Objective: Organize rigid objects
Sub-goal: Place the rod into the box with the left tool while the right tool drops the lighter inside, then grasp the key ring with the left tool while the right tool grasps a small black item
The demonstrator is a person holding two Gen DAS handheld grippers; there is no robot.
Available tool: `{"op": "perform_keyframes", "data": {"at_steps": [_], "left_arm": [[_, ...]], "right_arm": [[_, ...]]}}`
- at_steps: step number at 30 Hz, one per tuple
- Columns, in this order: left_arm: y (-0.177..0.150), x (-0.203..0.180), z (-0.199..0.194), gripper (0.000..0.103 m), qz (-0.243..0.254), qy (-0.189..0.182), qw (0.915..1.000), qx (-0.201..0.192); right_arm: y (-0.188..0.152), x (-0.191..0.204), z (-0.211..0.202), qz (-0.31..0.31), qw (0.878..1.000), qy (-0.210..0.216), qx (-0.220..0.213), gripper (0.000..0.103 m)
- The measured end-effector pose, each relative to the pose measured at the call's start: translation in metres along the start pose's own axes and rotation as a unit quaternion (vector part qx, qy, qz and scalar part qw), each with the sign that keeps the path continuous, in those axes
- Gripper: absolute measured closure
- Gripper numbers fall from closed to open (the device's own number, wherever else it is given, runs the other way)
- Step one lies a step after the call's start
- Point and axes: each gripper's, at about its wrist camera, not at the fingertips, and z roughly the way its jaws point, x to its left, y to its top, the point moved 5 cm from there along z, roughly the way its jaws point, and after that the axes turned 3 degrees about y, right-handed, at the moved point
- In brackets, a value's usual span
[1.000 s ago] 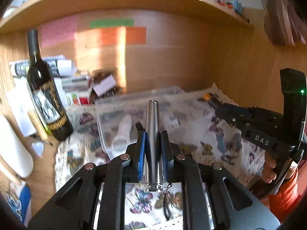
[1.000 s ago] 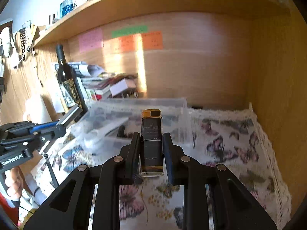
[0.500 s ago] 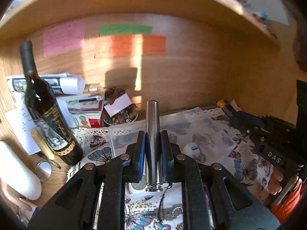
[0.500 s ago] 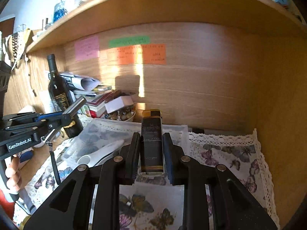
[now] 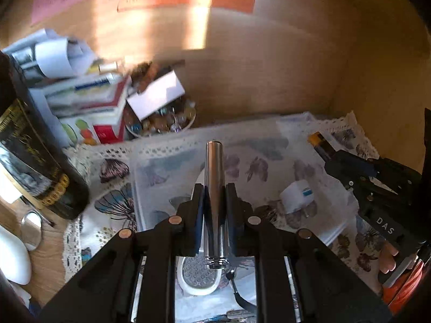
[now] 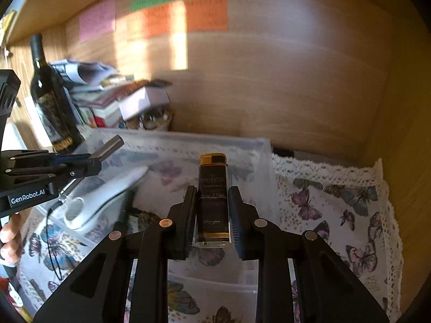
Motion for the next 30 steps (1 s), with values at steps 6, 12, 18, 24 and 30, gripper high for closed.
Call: {"op": "perform_keyframes", "data": {"at_steps": [6,12,18,24,30], "left_arm": [[-0.003,-0.003,0.010,0.088,0.008,-0.001,0.9999,0.011],[-0.002,-0.009,0.007,0.088,0.018,0.004,0.9998,0.008],[0.002,-0.015,-0.021,0.088,0.032,0.008,0.9992,-0.024],[-0.003,-0.017,-0.059,0.065,0.033,0.010,0.9977,-0.058],[-0.021,-0.018,-0.084,0.041,0.041,0.027,0.9954,-0.082]], "right_arm": [[-0.006,-0.001,0.012,-0.004,1.000,-0.001,0.020,0.081],[-0.008,-0.002,0.017,-0.008,0.999,-0.007,0.031,0.081],[-0.005,0.002,0.007,-0.011,1.000,0.000,0.022,0.080],[0.002,0.011,-0.021,-0.014,1.000,0.012,-0.010,0.067],[0.001,0.022,-0.057,-0.030,0.998,0.018,-0.045,0.059]]}}
